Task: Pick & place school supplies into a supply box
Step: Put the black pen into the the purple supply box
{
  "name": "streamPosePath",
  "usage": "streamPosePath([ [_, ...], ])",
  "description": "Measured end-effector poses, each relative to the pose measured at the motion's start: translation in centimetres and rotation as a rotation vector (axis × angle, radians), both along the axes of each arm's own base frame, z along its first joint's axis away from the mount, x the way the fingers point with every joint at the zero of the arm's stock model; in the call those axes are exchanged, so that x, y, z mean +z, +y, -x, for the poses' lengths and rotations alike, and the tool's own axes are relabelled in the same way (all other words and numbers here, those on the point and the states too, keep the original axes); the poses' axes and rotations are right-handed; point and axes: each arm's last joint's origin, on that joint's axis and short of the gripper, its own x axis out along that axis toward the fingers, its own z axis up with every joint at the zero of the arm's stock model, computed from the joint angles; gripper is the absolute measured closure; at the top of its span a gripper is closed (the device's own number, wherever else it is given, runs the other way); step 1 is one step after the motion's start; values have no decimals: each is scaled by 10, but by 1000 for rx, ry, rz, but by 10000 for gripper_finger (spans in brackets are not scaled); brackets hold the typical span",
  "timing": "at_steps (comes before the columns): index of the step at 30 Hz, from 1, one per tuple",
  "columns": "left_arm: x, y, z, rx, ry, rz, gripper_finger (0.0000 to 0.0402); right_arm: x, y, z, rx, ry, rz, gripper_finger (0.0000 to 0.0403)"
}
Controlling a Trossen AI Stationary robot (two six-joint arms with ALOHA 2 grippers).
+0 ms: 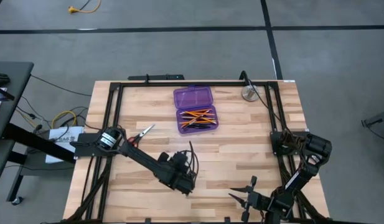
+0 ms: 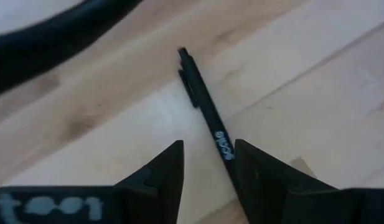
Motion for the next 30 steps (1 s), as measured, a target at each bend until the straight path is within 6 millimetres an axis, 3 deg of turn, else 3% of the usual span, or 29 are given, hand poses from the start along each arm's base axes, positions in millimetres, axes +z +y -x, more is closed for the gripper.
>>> streamPosePath([
  [13,-6,8,-6,-5,-17,35,271,0,0,0,1,2,-2,308],
  [20,-37,12,-16,1,36,63,271,0,-1,-2,-2,5,-5,308],
  [24,-44,12,-17,2,52,58,273,-1,-1,-3,4,24,-15,308],
  [30,-41,10,-16,1,71,54,317,-1,-1,-4,5,34,-17,308],
])
